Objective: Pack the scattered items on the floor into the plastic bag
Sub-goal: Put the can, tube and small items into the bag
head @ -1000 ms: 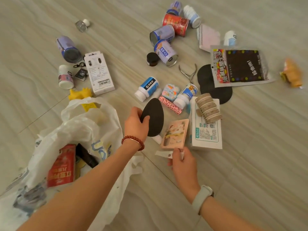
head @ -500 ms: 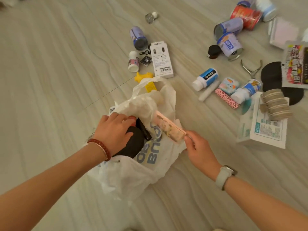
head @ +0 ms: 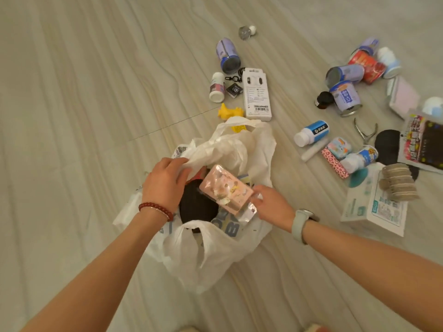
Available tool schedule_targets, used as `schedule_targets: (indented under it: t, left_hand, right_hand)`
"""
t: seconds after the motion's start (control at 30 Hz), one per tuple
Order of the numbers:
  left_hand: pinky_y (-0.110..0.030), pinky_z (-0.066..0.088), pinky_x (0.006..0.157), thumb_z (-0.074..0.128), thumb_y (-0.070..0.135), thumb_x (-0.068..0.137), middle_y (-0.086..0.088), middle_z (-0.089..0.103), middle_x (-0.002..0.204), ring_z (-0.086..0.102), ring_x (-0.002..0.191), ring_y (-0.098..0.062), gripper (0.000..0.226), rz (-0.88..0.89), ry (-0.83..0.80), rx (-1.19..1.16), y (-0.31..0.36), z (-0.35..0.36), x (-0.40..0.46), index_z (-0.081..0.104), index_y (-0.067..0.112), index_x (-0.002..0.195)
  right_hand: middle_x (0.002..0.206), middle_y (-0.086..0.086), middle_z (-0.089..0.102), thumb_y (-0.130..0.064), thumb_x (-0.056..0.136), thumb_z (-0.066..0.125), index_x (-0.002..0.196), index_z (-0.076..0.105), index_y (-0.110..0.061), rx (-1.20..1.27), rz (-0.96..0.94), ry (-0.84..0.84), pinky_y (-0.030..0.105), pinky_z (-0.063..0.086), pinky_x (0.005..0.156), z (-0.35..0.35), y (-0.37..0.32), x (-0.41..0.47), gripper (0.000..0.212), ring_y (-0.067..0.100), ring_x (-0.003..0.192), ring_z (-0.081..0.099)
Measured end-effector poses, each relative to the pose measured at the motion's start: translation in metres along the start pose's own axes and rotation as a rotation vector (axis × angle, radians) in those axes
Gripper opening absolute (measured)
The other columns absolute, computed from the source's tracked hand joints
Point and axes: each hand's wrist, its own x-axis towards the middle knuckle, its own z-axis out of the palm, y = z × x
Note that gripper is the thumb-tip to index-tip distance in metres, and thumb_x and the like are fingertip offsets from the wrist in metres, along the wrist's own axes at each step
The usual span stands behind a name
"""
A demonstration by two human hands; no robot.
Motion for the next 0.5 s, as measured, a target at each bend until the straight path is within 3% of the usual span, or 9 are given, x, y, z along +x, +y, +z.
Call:
schedule_targets:
  t: [0.1, 0.2, 0.27, 0.33, 0.4, 0.5]
  left_hand:
    - [-0.033, 0.043, 0.077, 0.049, 0.027, 0.091, -0.012, 0.061, 0.109, 0.057, 0.098, -0.03, 0.029, -0.009, 0.025, -0.03, 0.0, -0.001, 0.005, 0.062, 0.013, 0.113]
    - [-0.035, 0.045, 0.079, 0.05, 0.026, 0.091, -0.013, 0.062, 0.106, 0.058, 0.097, -0.031, 0.028, 0.01, 0.039, -0.033, 0.0, 0.002, 0.007, 0.064, 0.011, 0.11]
    - [-0.04, 0.047, 0.08, 0.053, 0.024, 0.09, -0.015, 0.062, 0.104, 0.059, 0.095, -0.034, 0.026, 0.016, 0.071, -0.013, -0.002, 0.004, 0.008, 0.065, 0.009, 0.108]
    - [-0.045, 0.044, 0.084, 0.054, 0.024, 0.088, -0.015, 0.062, 0.105, 0.057, 0.097, -0.036, 0.026, 0.016, 0.105, 0.045, 0.0, 0.003, 0.01, 0.065, 0.01, 0.108]
    - [-0.048, 0.04, 0.087, 0.052, 0.032, 0.087, -0.014, 0.061, 0.11, 0.055, 0.101, -0.036, 0.032, 0.031, 0.127, 0.126, 0.009, 0.0, 0.013, 0.064, 0.013, 0.11]
    - [-0.049, 0.039, 0.088, 0.037, 0.046, 0.081, -0.012, 0.061, 0.113, 0.054, 0.104, -0.035, 0.05, 0.143, 0.104, 0.206, 0.044, -0.003, 0.019, 0.061, 0.016, 0.112]
  right_hand:
    - [0.104, 0.019, 0.064, -0.009, 0.092, 0.041, 0.128, 0.039, -0.011, -0.118, -0.085, 0.14, 0.031, 0.043, 0.067, -0.005, -0.007, 0.005, 0.036, 0.034, 0.087, 0.06]
    - [0.101, 0.02, 0.063, -0.011, 0.092, 0.039, 0.137, 0.028, -0.01, -0.318, -0.212, -0.051, 0.036, 0.045, 0.069, 0.007, -0.011, 0.008, 0.046, 0.036, 0.09, 0.06]
    - [0.103, 0.019, 0.061, -0.02, 0.093, 0.038, 0.133, 0.033, -0.013, -0.528, -0.31, -0.211, 0.038, 0.045, 0.067, 0.011, -0.006, 0.012, 0.041, 0.036, 0.094, 0.058]
    - [0.113, 0.013, 0.057, -0.028, 0.093, 0.037, 0.132, 0.037, -0.018, -0.693, -0.416, -0.185, 0.037, 0.044, 0.07, 0.003, -0.004, 0.015, 0.04, 0.033, 0.105, 0.052]
    - [0.116, 0.009, 0.053, -0.028, 0.094, 0.035, 0.133, 0.039, -0.02, -0.686, -0.467, -0.079, 0.038, 0.044, 0.078, -0.011, -0.001, 0.015, 0.039, 0.028, 0.111, 0.046]
    - [0.113, 0.004, 0.053, -0.023, 0.095, 0.037, 0.129, 0.047, -0.021, -0.374, -0.512, 0.029, 0.033, 0.045, 0.083, -0.047, 0.006, 0.006, 0.035, 0.019, 0.109, 0.047]
